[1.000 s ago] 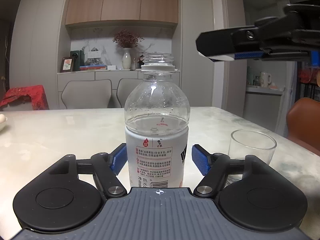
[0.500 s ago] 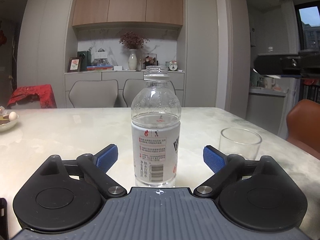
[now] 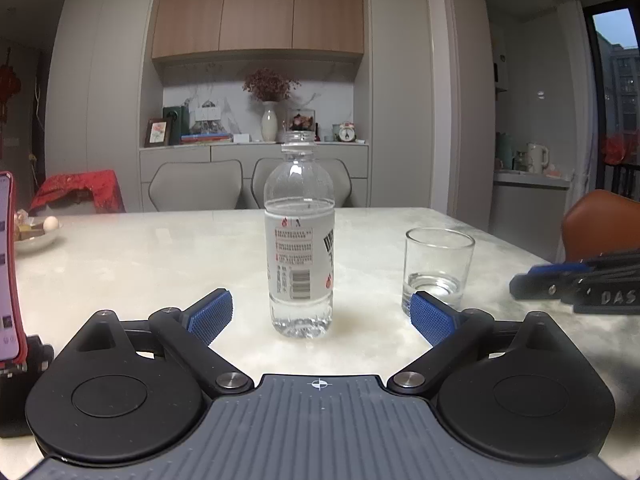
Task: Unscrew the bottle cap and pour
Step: 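Carry the cap away from the bottle with the right gripper while the left gripper releases the bottle, then lower the cap onto the table and open the right gripper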
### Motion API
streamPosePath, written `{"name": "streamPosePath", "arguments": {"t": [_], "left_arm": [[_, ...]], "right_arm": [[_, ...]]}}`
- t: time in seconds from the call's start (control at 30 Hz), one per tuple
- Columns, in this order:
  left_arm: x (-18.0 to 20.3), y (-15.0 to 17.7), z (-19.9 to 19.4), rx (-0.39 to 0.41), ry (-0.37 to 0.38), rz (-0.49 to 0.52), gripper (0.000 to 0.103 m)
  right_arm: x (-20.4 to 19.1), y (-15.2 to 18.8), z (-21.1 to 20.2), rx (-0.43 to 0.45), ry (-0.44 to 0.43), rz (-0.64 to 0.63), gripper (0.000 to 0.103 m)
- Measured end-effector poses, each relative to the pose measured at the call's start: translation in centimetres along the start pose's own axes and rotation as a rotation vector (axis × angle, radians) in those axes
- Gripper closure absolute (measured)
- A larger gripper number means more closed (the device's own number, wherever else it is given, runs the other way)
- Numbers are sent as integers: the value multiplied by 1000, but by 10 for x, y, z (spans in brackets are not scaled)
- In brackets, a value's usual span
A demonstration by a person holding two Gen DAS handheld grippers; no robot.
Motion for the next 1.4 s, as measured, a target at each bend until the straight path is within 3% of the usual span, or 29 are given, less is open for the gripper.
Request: {"name": "streamPosePath", "arguments": {"t": [0.1, 0.8, 1.27, 1.4], "left_arm": [[-3, 4, -2, -12, -1, -8, 6], [0, 18, -7, -66, 15, -25, 6], [2, 23, -8, -77, 14, -28, 6], [3, 23, -11, -72, 17, -29, 6]], "right_arm": [[-1, 9, 4, -31, 50, -20, 71], [8, 43, 31, -207, 70, 36, 71], [-3, 43, 4, -141, 102, 27, 71], [-7, 43, -4, -121, 112, 24, 62]]}}
Point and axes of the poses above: each gripper's, at about its wrist camera, not at the fingertips, and z roughly the way its jaws point, x to its right, y to its underside, the point moved 6 cm from there along z, roughly the way its jaws point, and after that the axes turned 5 degrees about -y, right-handed, at the moved point
